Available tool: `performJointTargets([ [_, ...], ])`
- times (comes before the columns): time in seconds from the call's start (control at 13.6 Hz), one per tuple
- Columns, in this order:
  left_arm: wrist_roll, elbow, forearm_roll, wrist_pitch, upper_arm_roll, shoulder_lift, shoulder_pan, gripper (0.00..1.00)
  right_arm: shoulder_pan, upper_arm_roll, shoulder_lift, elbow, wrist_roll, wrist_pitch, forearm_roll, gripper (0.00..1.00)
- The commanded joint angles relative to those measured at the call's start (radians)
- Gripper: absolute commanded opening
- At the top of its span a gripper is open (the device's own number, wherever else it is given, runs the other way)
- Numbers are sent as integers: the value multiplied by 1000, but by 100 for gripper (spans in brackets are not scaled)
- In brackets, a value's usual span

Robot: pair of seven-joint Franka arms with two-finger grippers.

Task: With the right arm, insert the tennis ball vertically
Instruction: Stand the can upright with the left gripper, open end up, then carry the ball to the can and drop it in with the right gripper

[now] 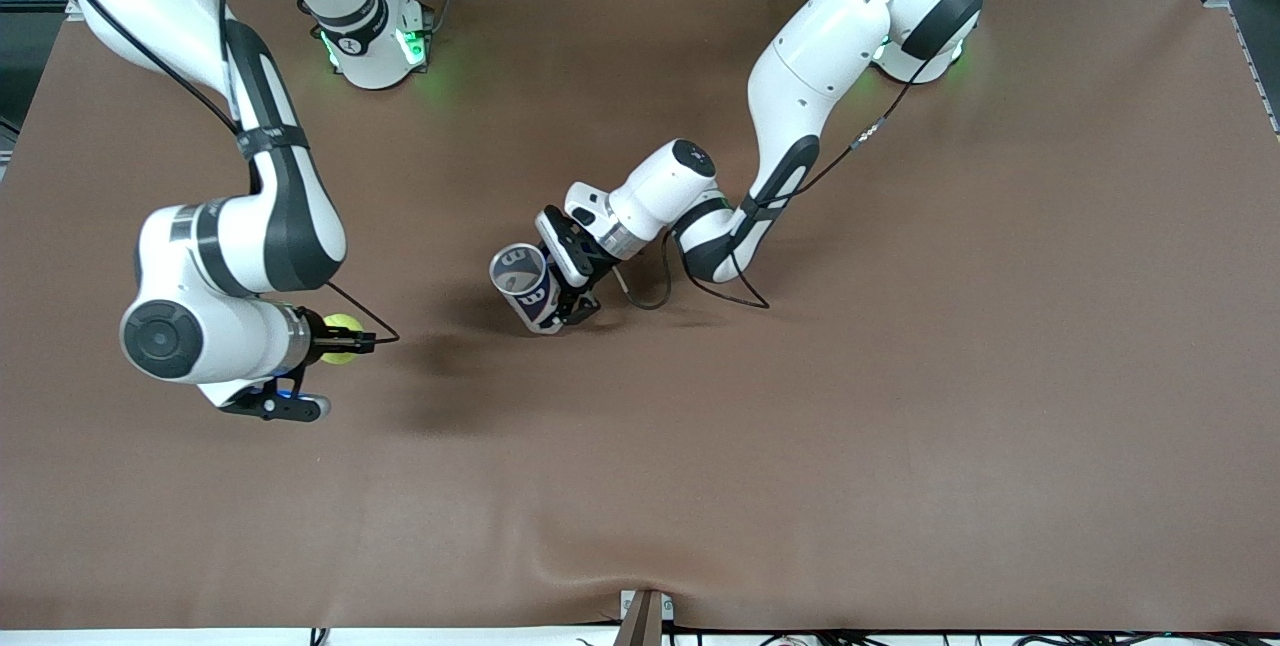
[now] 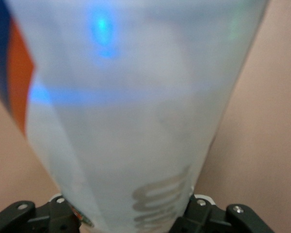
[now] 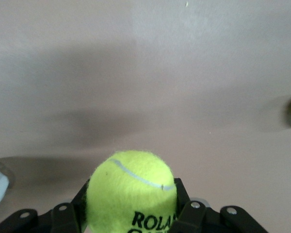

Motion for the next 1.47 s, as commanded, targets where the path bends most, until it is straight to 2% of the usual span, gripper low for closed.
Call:
performJointTargets([
  [0.0,-12,-53,-14,19,2,-16,10,74,4,0,-67,1,37,-32,-6,0],
  [0.29,-10,-58,-14,19,2,-13,12,74,48,18,-118,4,149,-93,10,0],
  [0.44,-9,-56,-14,19,2,-7,15,74,88,26,-132,4,239,-104,49,0],
  [0.88,-7,-55,-11,19,2,-8,13,74,264,31,-124,12,450,-89,54,0],
  [1.03,-7,-53,-11,19,2,-7,12,75,295,29,-121,11,473,-73,85,0],
  [1.4,-7,-46,-13,19,2,-7,10,76,356,29,-83,8,543,-3,85,0],
])
